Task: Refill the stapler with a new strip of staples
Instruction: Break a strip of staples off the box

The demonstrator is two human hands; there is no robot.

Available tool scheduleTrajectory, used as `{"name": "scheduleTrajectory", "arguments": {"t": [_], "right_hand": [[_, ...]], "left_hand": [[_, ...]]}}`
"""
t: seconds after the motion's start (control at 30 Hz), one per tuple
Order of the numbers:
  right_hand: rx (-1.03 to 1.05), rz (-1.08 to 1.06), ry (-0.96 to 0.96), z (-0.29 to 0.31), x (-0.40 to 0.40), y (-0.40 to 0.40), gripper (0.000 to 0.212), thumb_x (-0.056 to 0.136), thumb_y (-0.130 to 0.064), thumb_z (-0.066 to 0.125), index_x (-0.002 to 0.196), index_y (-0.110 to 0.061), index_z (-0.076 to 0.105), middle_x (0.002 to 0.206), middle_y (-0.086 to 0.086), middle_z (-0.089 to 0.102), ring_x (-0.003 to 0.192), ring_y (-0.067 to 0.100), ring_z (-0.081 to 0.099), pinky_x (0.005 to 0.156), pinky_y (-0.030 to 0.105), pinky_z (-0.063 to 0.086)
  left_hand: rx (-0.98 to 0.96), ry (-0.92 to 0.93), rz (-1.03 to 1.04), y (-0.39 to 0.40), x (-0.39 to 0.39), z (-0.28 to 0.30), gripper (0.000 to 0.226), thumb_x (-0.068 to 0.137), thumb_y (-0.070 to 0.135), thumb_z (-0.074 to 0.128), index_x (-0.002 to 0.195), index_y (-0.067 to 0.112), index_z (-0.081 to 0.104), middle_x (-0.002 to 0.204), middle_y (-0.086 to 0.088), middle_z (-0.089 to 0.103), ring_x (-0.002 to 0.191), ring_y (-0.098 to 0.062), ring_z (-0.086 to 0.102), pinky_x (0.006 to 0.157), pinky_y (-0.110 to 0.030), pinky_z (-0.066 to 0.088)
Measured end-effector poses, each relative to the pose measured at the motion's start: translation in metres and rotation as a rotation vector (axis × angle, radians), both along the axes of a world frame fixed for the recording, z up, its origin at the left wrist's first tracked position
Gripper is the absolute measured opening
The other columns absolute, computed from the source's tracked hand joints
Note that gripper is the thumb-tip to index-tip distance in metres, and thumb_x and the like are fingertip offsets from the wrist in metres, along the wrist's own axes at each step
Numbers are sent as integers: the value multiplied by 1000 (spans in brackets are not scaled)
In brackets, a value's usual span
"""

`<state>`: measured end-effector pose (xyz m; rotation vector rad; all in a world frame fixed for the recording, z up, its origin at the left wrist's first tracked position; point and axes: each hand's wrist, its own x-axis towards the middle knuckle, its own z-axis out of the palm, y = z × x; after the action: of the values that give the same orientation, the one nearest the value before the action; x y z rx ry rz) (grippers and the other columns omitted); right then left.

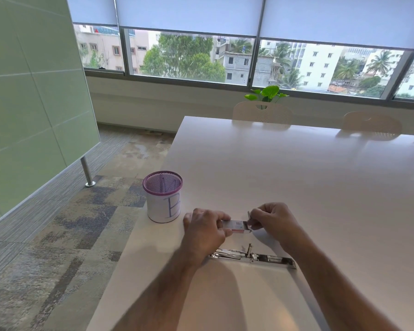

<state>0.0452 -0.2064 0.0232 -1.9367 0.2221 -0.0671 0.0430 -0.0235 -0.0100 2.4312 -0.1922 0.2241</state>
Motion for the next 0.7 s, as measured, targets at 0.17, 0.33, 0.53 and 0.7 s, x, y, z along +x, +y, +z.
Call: {"name": "scheduleTrajectory", "arguments": {"t": [0.17,0.33,0.53,0.7], "right_hand": [[-23,15,-11,-1,-1,3,17,79,-10,68,63,-4,71,63,11,76,61,22,70,80,46,59],[-92,31,-56,-1,-3,7,18,78,-12,69,61,-5,71,61,9,76,67,28,75,78,47,61],[-82,26,-76,0,-5,12,15,79,-10,69,64,-7,70,61,9,75,60,21,74,71,40,61],[-100,26,-87,-1,-5,14,15,77,-12,70,62,-9,70,58,4,75,58,17,74,64,32,59]], "left_hand": [[1,7,-4,0,-1,1,37,81,43,73,118,42,68,94,17,67,114,-15,47,107,-43,26],[-3,-1,-4,0,-2,2,37,82,43,72,119,42,68,97,15,70,114,-15,48,107,-44,26],[-3,-8,-7,1,-3,3,37,82,42,73,118,42,68,98,14,70,112,-16,49,105,-44,28],[-7,-10,-8,0,-3,4,36,81,43,74,116,42,69,94,15,69,111,-15,49,105,-44,29]]}}
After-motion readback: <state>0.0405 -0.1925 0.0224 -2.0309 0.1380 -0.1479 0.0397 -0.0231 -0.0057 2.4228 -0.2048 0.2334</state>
